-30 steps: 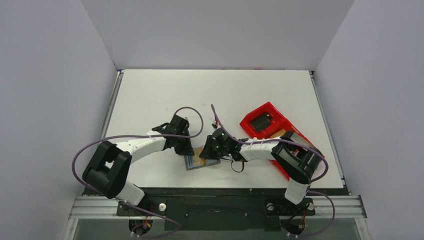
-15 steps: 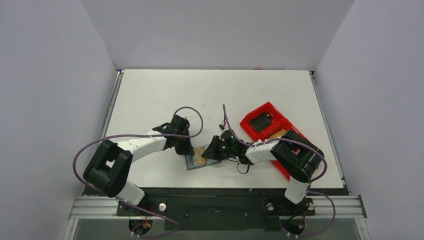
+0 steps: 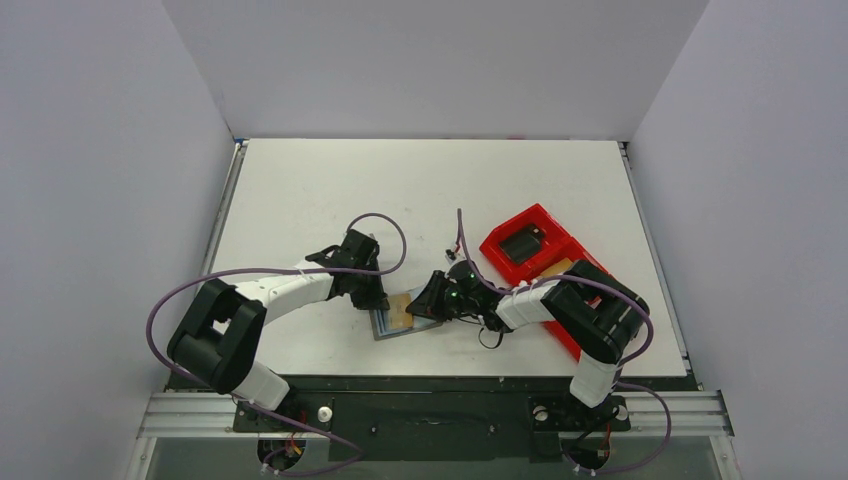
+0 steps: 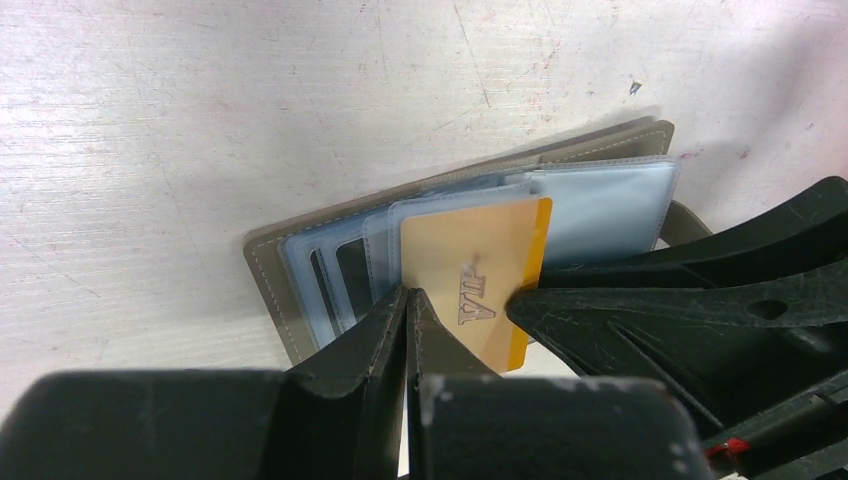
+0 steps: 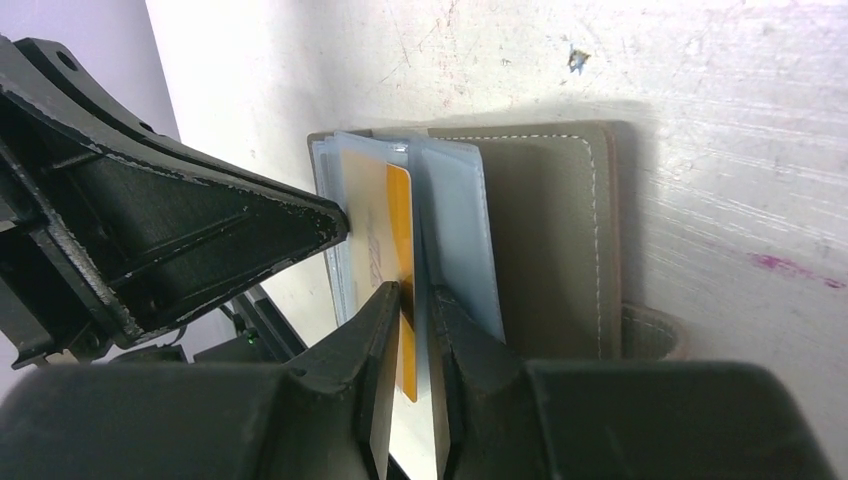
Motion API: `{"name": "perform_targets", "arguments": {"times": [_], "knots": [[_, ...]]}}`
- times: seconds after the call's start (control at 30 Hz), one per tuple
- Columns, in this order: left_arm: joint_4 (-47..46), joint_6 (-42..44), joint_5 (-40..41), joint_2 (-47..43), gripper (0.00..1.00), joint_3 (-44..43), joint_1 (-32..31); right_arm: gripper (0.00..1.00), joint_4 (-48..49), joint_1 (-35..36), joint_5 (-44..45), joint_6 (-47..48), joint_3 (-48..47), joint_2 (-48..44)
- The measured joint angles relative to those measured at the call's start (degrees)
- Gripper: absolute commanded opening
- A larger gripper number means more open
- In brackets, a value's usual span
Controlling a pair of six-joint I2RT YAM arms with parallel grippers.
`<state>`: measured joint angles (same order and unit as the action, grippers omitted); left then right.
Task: Take the credit cards out of the card holder
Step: Remove the credit card from the card holder.
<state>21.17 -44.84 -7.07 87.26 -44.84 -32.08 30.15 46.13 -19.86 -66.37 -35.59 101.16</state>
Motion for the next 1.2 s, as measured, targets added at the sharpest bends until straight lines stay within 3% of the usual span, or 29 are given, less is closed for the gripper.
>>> {"name": "perform_targets", "arguments": {"times": [0.23,1.1,1.2], "knots": [[0.0,0.0,0.0,0.2,0.0,-0.1,0.0,0.0,1.1,0.0,-0.2,-0.9,0.3,0.6],[-0.5,-0.5,-2.0,1.3,0.0,-0.6,1.2,0.0,1.3,-2.6,0.1,0.3,3.0,-2.0],[-0.4,-0.5,-2.1,1.5,0.0,-0.8,1.2,0.08,1.1,-2.6,0.1,0.6,3.0,-2.0]]}}
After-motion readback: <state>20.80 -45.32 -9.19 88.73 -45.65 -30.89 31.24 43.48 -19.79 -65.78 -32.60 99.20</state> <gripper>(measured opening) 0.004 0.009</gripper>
